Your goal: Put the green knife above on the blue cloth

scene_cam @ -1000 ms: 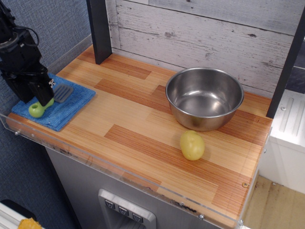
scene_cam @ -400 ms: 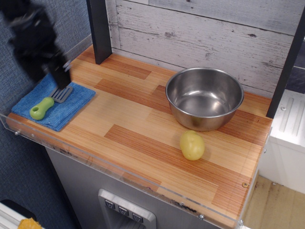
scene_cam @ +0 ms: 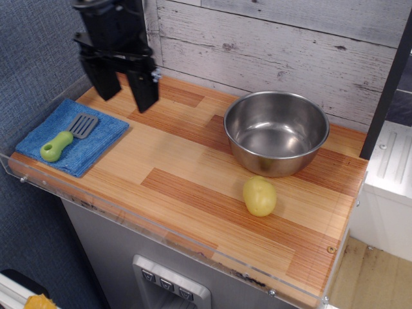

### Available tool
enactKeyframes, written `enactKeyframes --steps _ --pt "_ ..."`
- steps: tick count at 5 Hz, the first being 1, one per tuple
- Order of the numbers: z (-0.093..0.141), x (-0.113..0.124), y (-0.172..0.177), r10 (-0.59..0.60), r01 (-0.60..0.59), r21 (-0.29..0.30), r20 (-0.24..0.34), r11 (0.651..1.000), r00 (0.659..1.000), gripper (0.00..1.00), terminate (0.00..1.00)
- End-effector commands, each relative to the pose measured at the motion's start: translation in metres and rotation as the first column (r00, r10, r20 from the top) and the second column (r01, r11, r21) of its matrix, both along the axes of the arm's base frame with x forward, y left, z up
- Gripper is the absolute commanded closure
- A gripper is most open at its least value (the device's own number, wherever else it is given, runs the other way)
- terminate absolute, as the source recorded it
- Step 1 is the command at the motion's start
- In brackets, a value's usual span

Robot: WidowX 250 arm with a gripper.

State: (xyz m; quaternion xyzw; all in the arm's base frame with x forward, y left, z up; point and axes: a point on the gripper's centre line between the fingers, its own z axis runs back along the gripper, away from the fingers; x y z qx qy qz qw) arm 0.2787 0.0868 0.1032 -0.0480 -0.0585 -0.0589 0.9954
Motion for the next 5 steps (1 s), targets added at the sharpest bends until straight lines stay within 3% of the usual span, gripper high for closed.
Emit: enactKeyframes --steps 1,2,4,5 --pt "0.0078 -0.0016 -0.0013 -0.019 0.017 0.081 0.017 0.997 1.0 0.0 0.0" --pt "0.0102 -0.0052 -0.0026 0.024 -0.028 0.104 0.042 0.994 0.999 0.0 0.0" --pt "0.01 -0.0072 -0.0042 0.014 -0.018 0.089 0.044 0.996 0.999 0.0 0.0" --pt "0.01 -0.0072 -0.0042 0.014 -0.018 0.089 0.044 0.996 0.999 0.0 1.0"
